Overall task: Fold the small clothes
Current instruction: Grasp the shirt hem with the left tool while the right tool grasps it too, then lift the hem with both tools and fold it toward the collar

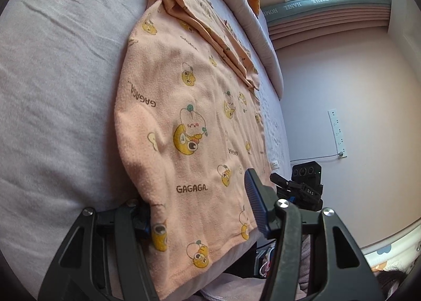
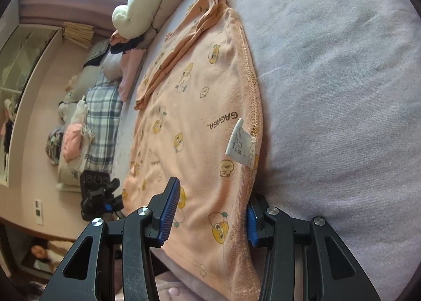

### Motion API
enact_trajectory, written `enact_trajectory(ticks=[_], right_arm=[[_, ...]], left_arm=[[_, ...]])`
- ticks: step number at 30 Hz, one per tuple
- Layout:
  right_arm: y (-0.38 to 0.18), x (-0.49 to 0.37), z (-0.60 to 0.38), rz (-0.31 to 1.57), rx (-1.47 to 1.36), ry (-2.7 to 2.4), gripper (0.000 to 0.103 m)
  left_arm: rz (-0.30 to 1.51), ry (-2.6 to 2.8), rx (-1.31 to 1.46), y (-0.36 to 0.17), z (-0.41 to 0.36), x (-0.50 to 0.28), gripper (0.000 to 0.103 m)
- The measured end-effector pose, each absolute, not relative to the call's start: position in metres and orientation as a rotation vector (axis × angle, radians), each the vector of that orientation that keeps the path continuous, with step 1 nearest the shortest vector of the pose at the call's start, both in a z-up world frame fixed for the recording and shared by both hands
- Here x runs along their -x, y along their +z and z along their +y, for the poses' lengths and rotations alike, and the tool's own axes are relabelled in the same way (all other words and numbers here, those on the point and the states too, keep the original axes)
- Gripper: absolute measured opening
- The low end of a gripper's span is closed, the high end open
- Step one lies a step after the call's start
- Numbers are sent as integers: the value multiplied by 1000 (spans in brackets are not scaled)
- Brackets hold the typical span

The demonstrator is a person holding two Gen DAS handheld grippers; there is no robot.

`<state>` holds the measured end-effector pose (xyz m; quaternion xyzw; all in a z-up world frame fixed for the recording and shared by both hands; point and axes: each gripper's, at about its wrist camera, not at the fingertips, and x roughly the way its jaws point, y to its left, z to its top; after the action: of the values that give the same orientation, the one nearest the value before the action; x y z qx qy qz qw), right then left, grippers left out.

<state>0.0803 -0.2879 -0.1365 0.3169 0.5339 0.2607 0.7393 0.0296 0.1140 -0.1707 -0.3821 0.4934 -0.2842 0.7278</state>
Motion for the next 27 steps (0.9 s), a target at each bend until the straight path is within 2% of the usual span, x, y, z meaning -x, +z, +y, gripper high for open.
enact_trajectory(ticks=[4, 11, 14, 17, 19, 22, 25, 27], right_arm=[[-136, -69, -284, 1186, -671, 588, 44], [-136, -52, -283, 1216, -657, 598, 42], [-137, -52, -284, 1225, -666, 599, 40], [-140, -51, -286, 1237, -683, 597, 32], [-142, -50, -288, 1236, -679, 598, 27], [-143, -47, -286, 1206, -671, 602, 25], [-140, -44, -280, 1180, -639, 611, 16], [-136, -42, -276, 1153, -644, 631, 15]], left_arm=[[1116, -630, 833, -174, 113, -18, 43], [1151, -643, 858, -179, 114, 4, 34], [1161, -632, 868, -181, 116, 6, 25], [1168, -621, 891, -185, 120, 8, 16], [1162, -618, 917, -187, 123, 10, 14], [1148, -612, 947, -187, 124, 11, 12], [1119, -617, 965, -183, 121, 11, 12], [1073, -638, 986, -177, 120, 11, 11]])
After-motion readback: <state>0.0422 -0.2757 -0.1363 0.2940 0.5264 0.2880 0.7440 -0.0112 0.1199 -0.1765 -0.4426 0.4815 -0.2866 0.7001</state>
